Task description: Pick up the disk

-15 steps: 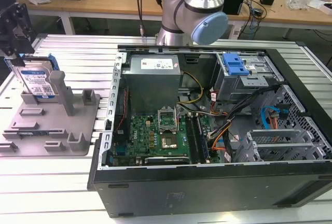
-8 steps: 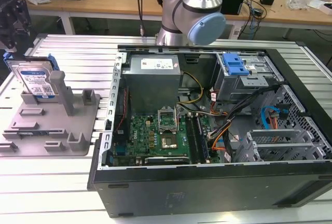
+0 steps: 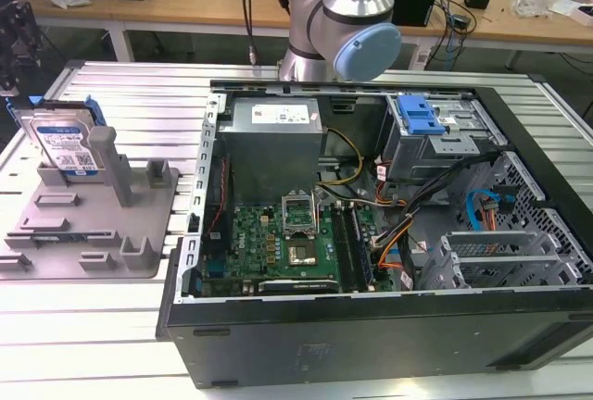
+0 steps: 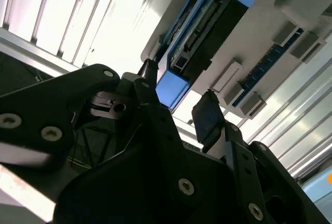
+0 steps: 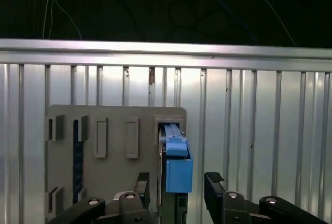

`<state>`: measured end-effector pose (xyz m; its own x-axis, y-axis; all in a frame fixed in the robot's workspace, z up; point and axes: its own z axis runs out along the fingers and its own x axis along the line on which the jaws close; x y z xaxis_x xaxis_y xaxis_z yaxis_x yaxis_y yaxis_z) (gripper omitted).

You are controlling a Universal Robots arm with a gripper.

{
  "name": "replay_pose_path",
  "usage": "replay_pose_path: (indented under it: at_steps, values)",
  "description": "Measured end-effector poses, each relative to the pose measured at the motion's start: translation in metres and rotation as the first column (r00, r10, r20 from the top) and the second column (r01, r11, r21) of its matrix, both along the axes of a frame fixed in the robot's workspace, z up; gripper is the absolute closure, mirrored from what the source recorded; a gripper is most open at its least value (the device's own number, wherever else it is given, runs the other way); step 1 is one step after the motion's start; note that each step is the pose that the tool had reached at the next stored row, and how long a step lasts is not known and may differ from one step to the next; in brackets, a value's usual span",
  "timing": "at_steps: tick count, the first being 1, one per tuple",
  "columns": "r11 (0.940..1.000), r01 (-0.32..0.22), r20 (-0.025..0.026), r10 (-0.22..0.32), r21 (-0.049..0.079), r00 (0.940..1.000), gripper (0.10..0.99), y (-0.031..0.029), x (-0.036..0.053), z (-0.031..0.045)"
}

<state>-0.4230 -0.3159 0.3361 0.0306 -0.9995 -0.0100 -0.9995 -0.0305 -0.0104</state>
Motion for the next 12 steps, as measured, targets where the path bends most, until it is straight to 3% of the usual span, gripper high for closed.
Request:
replay_pose_path:
  at_steps: [6, 12]
  values:
    - [1.0000, -0.002, 0.0000, 0.002, 0.000, 1.0000, 0.545, 0.0001, -0.0001, -0.0007]
    - [0.9999, -0.003, -0.0040, 0.003, -0.014, 1.0000, 0.545, 0.0000, -0.0002, -0.0067]
